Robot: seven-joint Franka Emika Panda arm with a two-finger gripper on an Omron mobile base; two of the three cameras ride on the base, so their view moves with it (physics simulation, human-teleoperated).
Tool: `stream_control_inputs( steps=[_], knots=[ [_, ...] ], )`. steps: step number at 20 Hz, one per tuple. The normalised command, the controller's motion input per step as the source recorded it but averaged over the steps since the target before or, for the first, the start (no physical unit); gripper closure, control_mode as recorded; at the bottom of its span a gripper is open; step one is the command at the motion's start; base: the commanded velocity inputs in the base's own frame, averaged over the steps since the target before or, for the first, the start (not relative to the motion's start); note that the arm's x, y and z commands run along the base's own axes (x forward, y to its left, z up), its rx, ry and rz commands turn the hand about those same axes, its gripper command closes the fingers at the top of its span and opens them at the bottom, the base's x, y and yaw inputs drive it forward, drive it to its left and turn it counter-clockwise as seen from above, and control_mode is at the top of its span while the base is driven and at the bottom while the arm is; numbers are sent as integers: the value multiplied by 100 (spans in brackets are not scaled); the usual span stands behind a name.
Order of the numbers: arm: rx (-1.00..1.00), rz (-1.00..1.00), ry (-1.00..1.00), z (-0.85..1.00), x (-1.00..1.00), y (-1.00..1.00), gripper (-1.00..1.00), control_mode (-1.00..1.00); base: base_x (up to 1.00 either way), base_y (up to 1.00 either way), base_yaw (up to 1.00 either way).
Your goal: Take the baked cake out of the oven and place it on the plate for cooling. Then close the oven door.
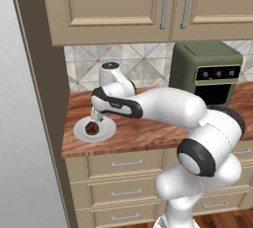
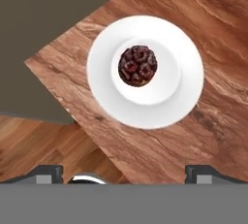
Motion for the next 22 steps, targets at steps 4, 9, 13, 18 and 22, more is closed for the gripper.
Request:
stream_control_inputs(
  steps=[4,9,13,18,22],
  knots=[
    [10,-25,-7,20,-46,-34,-100,-100,0,0,0],
    [7,-22,-3,13,-35,-31,-100,-100,0,0,0],
    [2,-11,-1,7,-23,-9,-100,-100,0,0,0],
    [0,0,0,0,0,0,-100,-100,0,0,0],
    [0,0,0,0,0,0,-100,-100,0,0,0]
  ],
)
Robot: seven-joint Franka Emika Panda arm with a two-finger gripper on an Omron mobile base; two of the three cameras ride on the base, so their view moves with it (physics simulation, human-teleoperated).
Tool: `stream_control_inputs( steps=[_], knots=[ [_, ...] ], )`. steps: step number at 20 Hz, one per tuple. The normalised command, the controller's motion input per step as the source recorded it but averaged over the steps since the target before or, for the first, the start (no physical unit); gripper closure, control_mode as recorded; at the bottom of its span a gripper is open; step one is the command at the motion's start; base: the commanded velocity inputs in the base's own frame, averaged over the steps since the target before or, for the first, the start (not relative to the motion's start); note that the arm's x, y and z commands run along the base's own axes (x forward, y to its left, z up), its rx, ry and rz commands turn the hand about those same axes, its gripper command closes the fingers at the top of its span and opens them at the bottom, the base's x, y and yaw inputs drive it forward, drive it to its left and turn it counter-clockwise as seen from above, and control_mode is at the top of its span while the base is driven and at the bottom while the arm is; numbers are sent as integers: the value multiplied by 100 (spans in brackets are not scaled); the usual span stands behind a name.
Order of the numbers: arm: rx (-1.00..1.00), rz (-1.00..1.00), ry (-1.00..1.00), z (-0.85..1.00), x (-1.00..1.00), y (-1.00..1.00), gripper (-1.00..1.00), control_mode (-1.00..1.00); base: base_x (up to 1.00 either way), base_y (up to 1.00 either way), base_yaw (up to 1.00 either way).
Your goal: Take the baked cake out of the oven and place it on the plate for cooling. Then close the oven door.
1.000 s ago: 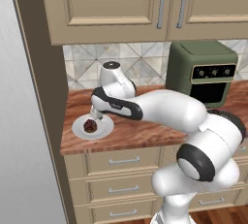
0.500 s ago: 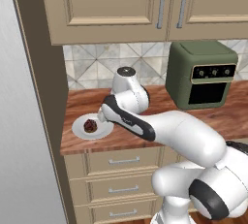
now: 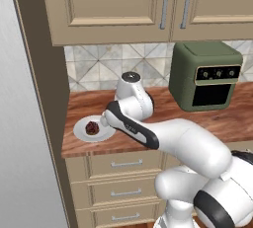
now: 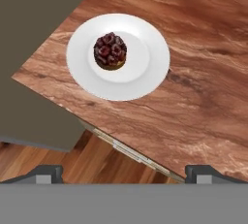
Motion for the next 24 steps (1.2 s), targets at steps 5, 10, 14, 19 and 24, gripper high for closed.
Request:
stream_control_inputs(
  steps=[5,10,14,19,24],
  knots=[
    [0,0,0,0,0,0,-100,-100,0,0,0],
    [0,0,0,0,0,0,-100,-100,0,0,0],
    [0,0,0,0,0,0,-100,-100,0,0,0],
    [3,0,-2,-7,-46,0,-100,-100,0,0,0],
    [16,0,-12,-5,-72,-2,-100,-100,0,0,0]
  ],
)
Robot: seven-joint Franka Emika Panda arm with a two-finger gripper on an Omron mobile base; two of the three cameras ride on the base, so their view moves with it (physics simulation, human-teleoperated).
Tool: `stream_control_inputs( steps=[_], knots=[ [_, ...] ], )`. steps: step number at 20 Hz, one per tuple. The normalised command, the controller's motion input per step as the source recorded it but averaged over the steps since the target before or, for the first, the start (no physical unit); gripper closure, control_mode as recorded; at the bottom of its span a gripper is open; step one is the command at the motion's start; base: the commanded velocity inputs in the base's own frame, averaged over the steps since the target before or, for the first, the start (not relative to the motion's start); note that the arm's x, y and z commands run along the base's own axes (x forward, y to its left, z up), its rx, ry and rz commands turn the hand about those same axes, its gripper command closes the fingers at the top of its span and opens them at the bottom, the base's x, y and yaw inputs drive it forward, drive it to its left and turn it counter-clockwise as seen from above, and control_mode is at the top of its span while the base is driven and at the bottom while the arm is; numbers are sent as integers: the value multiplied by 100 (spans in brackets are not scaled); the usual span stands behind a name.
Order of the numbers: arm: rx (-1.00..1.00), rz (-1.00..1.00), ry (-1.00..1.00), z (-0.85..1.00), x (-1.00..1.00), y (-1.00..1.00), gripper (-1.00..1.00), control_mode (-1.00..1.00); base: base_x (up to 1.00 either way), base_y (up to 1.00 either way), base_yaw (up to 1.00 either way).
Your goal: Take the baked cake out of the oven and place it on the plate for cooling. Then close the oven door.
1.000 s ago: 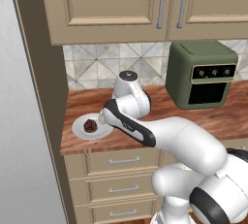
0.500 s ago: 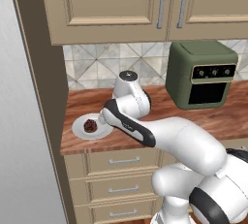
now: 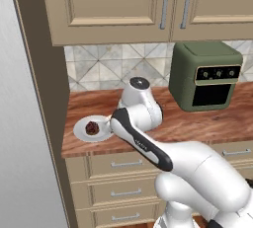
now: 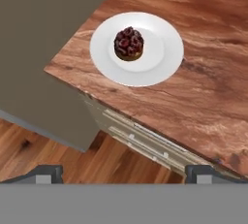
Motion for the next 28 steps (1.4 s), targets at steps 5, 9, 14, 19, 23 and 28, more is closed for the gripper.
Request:
stream_control_inputs(
  steps=[5,9,14,19,23,28],
  knots=[
    [9,0,-5,-9,-43,-3,-100,-100,0,0,0],
    [0,0,0,0,-4,0,-100,-100,0,0,0],
    [0,0,0,0,0,0,-100,-100,0,0,0],
    [0,0,0,0,0,0,-100,-100,0,0,0],
    [0,0,0,0,0,0,-100,-100,0,0,0],
    [0,0,0,0,0,0,-100,-100,0,0,0]
  ],
)
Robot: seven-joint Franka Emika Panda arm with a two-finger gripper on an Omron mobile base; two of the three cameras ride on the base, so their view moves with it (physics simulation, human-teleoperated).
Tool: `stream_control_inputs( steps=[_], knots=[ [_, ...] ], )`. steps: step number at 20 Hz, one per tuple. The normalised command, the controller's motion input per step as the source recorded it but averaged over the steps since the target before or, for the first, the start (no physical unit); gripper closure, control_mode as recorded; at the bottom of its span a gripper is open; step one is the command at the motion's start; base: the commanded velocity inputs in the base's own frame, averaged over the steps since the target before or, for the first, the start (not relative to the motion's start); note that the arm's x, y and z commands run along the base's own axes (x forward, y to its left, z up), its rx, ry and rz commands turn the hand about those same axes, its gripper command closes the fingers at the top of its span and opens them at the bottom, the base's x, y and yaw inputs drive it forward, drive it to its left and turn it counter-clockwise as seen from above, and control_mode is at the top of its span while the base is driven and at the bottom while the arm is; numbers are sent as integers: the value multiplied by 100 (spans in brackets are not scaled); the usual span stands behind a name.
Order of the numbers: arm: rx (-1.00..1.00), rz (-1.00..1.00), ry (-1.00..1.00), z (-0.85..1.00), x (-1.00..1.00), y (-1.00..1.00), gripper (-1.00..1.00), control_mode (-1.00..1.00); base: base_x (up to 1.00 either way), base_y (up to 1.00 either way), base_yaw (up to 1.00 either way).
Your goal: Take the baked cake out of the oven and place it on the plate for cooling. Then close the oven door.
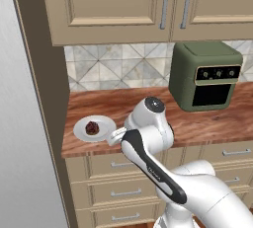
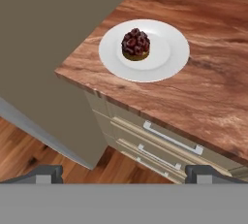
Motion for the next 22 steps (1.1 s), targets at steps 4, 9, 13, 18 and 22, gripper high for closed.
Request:
stream_control_inputs(
  steps=[4,9,13,18,22],
  knots=[
    [0,0,0,0,0,0,-100,100,0,0,0],
    [0,0,0,0,0,0,-100,100,-19,0,0],
    [0,0,0,0,0,0,-100,100,-79,0,0],
    [0,0,0,0,0,0,-100,100,-60,25,-4],
    [0,0,0,0,0,0,-100,100,-55,64,-15]
  ],
)
